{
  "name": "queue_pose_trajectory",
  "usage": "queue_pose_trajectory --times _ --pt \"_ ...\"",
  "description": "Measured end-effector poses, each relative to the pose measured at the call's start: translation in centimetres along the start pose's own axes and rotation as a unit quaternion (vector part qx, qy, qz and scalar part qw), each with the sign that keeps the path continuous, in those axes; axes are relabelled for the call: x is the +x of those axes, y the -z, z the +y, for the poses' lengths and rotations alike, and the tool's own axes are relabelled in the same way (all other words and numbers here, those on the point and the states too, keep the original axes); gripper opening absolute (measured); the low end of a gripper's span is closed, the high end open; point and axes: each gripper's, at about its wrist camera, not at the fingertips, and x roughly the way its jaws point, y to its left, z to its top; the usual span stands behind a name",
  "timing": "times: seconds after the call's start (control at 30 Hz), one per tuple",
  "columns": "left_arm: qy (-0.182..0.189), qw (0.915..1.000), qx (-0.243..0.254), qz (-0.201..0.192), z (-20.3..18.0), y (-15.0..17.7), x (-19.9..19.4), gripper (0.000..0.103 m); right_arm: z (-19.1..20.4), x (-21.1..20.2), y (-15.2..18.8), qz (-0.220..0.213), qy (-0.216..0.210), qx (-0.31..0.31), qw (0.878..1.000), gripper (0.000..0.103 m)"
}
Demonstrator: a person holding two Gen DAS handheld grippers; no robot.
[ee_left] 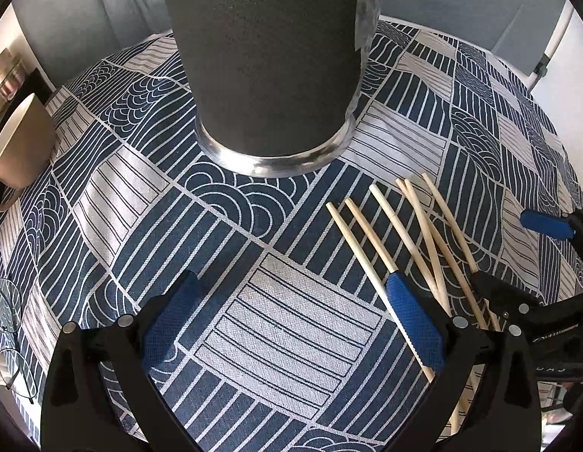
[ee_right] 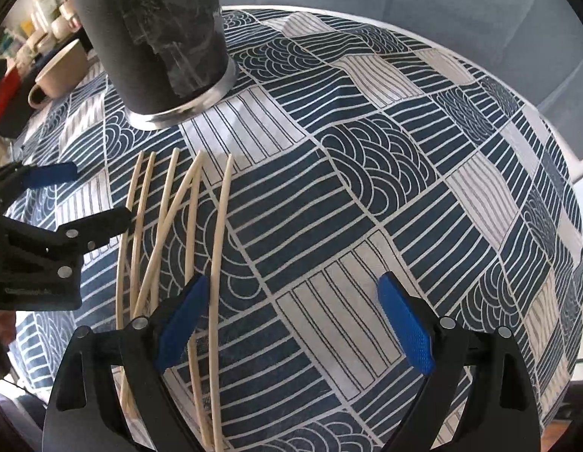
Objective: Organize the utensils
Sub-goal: 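Move both open tools back down to the remaining wooden sticks, then close the right tool on one stick while the left tool grasps another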
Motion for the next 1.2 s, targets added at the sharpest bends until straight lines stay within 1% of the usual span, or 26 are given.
queue_pose_trajectory --times 0.13,0.17,0.2,0.3,0.43,0.53,0.57,0.6,0.63,0.67,0.7,0.73,0.77,0.8,0.83,0.87,0.9,0.93,1.03,1.1,1.2 --pt "-0.004 1.0 -0.006 -0.001 -0.1 0.0 0.1 0.098 -0.3 0.3 -0.2 0.006 -0.002 0.011 1.0 0.088" --pt "-0.011 0.9999 -0.01 0.002 -0.1 -0.1 0.2 0.098 -0.4 0.4 -0.2 0.007 -0.004 0.014 1.0 0.089" --pt "-0.028 0.9995 -0.01 0.004 -0.3 -0.2 0.3 0.099 -0.5 0.5 -0.2 0.01 -0.004 0.018 1.0 0.089" --pt "-0.034 0.9992 -0.022 0.005 -0.3 -0.1 0.4 0.099 -0.6 0.8 -0.3 0.011 -0.005 0.024 1.0 0.09" --pt "-0.031 0.9994 -0.016 0.005 -0.1 0.1 0.3 0.099 -0.8 0.9 -0.4 0.019 -0.008 0.034 0.999 0.09" --pt "-0.026 0.9996 -0.007 0.01 0.5 0.4 0.2 0.098 -0.8 0.8 -0.5 0.025 -0.01 0.026 0.999 0.086" --pt "-0.023 0.9997 -0.005 0.009 0.7 0.5 0.0 0.094 -0.8 0.7 -0.5 0.025 -0.013 0.019 0.999 0.083" --pt "-0.023 0.9997 -0.002 0.008 0.8 0.7 -0.2 0.089 -0.7 0.4 -0.4 0.023 -0.016 0.01 1.0 0.072" --pt "-0.021 0.9998 -0.001 0.005 1.1 0.8 -0.4 0.087 -0.6 0.1 -0.4 0.024 -0.021 -0.002 1.0 0.059" --pt "-0.02 0.9998 -0.001 0.004 1.4 1.0 -0.7 0.081 -0.6 -0.1 -0.5 0.027 -0.024 -0.01 0.999 0.052" --pt "-0.019 0.9998 0.0 0.002 1.7 1.2 -0.9 0.072 -0.9 -0.3 -0.5 0.032 -0.025 -0.009 0.999 0.038" --pt "-0.017 0.9999 0.0 0.001 2.1 1.3 -1.2 0.067 -1.2 -0.4 -0.4 0.036 -0.025 -0.005 0.999 0.024" --pt "-0.016 0.9999 -0.003 0.001 2.6 1.4 -1.4 0.054 -1.6 -0.5 -0.4 0.039 -0.025 0.0 0.999 0.016" --pt "-0.014 0.9999 -0.008 0.002 3.2 1.4 -1.7 0.039 -2.3 -0.5 -0.2 0.043 -0.02 0.01 0.999 0.005" --pt "-0.011 0.9998 -0.016 0.004 4.1 1.5 -1.9 0.031 -2.9 -0.6 -0.1 0.045 -0.018 0.02 0.999 0.004" --pt "-0.006 0.9996 -0.027 0.008 5.1 1.6 -2.0 0.016 -3.5 -0.7 0.1 0.046 -0.024 0.031 0.998 0.004" --pt "0.007 0.9988 -0.046 0.015 6.3 1.7 -2.2 0.007 -4.3 -0.7 0.2 0.049 -0.038 0.048 0.997 0.004" --pt "0.018 0.9978 -0.06 0.023 7.2 1.8 -2.3 0.005 -5.0 -0.7 0.3 0.054 -0.048 0.064 0.995 0.004" --pt "0.041 0.9943 -0.087 0.047 9.2 2.1 -2.5 0.005 -6.0 -0.7 0.4 0.059 -0.069 0.089 0.992 0.004" --pt "0.034 0.9943 -0.086 0.053 9.7 2.4 -2.8 0.005 -6.8 -0.7 0.5 0.061 -0.08 0.107 0.989 0.004" --pt "0.039 0.9913 -0.112 0.058 11.0 2.7 -3.4 0.005 -7.4 -1.4 0.7 0.053 -0.083 0.116 0.988 0.004"
